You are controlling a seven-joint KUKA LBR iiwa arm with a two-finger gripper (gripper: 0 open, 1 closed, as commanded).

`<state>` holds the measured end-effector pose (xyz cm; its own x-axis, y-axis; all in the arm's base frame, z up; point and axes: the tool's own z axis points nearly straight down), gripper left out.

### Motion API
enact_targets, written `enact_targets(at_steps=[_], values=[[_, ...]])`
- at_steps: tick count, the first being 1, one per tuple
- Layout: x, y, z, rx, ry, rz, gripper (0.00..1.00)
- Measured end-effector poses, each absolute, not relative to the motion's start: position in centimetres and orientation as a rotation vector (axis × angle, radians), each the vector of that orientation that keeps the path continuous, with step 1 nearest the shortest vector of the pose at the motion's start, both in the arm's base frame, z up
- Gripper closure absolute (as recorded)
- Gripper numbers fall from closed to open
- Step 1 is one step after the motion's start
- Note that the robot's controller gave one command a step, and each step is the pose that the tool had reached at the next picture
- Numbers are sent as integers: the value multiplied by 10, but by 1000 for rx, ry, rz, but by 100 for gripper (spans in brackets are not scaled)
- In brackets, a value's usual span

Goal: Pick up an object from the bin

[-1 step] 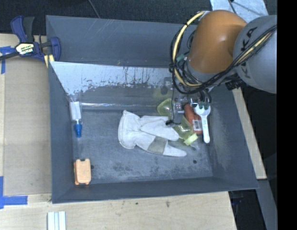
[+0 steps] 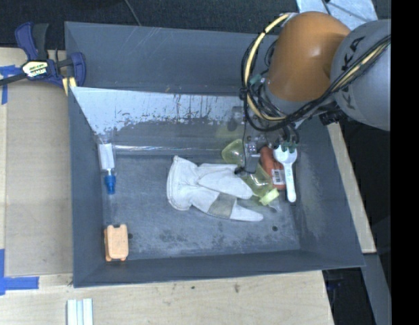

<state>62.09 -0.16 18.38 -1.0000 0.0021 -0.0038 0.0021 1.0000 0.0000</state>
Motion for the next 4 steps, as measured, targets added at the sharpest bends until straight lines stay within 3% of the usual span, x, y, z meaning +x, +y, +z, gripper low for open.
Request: enact_targets(at_steps=[1,2,3,4], values=[[624,14,127,12,3132,1,0],[610,21,99,-177,3139,0,0],[592,46,73,-178,3132,1,100],[592,46,73,-178,3132,1,100]])
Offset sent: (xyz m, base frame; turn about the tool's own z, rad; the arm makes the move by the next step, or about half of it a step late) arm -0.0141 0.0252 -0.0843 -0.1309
